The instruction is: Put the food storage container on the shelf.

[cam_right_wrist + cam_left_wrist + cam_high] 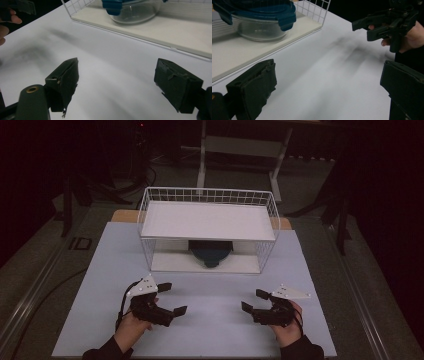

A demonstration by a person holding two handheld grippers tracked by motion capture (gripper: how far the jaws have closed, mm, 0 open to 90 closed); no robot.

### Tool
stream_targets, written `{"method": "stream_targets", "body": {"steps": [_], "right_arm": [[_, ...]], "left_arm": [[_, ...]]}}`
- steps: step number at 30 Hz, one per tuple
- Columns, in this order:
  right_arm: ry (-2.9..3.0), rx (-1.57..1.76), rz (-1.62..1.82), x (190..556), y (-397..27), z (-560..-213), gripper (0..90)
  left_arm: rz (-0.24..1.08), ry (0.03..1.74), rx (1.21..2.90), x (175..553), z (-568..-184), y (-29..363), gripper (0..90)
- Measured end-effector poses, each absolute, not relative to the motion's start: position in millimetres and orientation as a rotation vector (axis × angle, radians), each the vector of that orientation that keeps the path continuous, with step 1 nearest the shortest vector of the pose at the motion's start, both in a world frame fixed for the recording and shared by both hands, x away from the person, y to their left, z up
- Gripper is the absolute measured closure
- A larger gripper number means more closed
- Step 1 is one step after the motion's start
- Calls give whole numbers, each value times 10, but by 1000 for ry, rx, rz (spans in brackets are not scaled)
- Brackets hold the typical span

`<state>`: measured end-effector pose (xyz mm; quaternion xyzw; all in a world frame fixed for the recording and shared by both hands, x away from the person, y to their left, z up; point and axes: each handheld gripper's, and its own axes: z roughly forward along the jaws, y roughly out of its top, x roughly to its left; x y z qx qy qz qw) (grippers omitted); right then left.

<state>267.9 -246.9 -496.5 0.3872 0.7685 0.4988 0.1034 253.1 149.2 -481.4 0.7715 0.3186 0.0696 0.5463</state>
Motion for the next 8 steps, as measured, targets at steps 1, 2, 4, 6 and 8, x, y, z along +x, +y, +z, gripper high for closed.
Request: {"method": "stream_targets", "body": {"steps": [1, 2, 4, 6, 8], "right_arm": [[2265, 1147, 1468, 2673, -2488, -4977, 195], [2263, 1148, 1460, 2666, -2505, -4992, 195], [2267, 1152, 1453, 2663, -2513, -4998, 195], [2255, 1167, 1457, 2668, -2537, -5006, 195], [2253, 1163, 1455, 2672, -2532, -5009, 195]], "left_arm": [[162, 756, 1832, 2533, -4818, 1492, 6], [159, 756, 1831, 2534, -4821, 1492, 6], [156, 756, 1831, 2537, -4826, 1493, 6], [154, 756, 1829, 2540, -4828, 1493, 6], [156, 754, 1831, 2540, -4831, 1492, 6]]}}
